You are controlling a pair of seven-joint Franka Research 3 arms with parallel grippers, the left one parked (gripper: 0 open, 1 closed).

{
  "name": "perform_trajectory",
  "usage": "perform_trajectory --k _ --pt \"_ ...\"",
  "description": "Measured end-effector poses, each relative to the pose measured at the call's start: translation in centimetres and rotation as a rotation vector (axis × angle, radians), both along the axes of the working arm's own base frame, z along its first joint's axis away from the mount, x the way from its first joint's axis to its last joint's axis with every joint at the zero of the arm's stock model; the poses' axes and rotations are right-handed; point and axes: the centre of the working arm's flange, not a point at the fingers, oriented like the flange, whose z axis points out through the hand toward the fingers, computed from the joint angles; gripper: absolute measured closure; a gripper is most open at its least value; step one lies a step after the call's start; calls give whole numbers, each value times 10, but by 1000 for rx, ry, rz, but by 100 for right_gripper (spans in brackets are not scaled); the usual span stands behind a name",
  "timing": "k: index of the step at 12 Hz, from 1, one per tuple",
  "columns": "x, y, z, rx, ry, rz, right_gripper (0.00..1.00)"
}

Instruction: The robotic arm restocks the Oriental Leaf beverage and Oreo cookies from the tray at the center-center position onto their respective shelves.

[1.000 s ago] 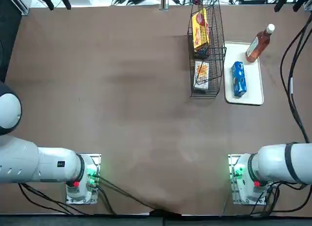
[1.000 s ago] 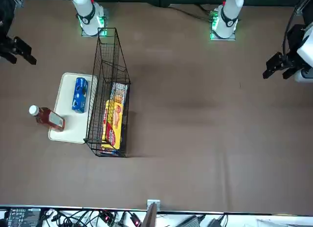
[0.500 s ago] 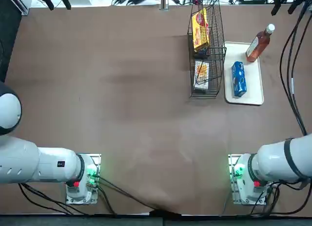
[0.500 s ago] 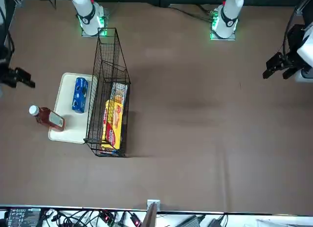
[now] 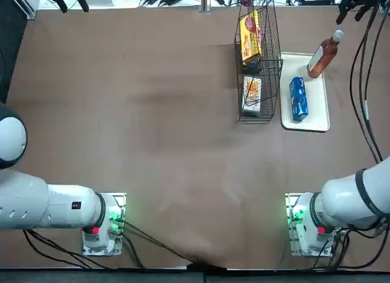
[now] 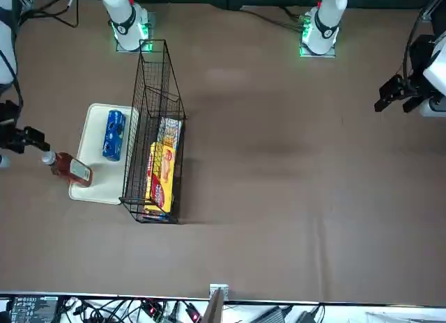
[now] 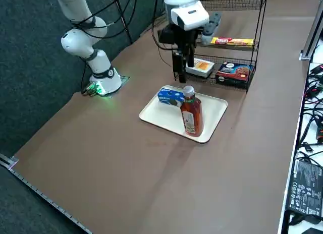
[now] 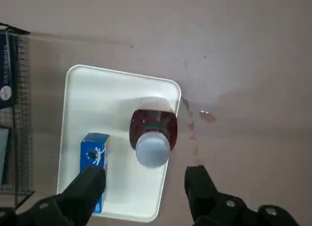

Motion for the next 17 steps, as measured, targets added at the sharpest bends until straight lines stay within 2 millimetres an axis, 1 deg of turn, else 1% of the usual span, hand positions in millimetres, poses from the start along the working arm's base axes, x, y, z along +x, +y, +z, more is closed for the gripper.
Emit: perform_trajectory --k 3,4,5,8,11,13,17 --pt "8 -2 -22 1 11 -2 0" --pt "11 -4 -34 3 23 -33 0" --pt "12 -5 -39 2 25 -56 0" --pt "15 -7 -54 0 20 -86 0" --pt "11 -14 -68 0 24 -114 0" --pt "9 -16 -78 0 27 -134 0" --pt "6 -15 -90 2 24 -142 0"
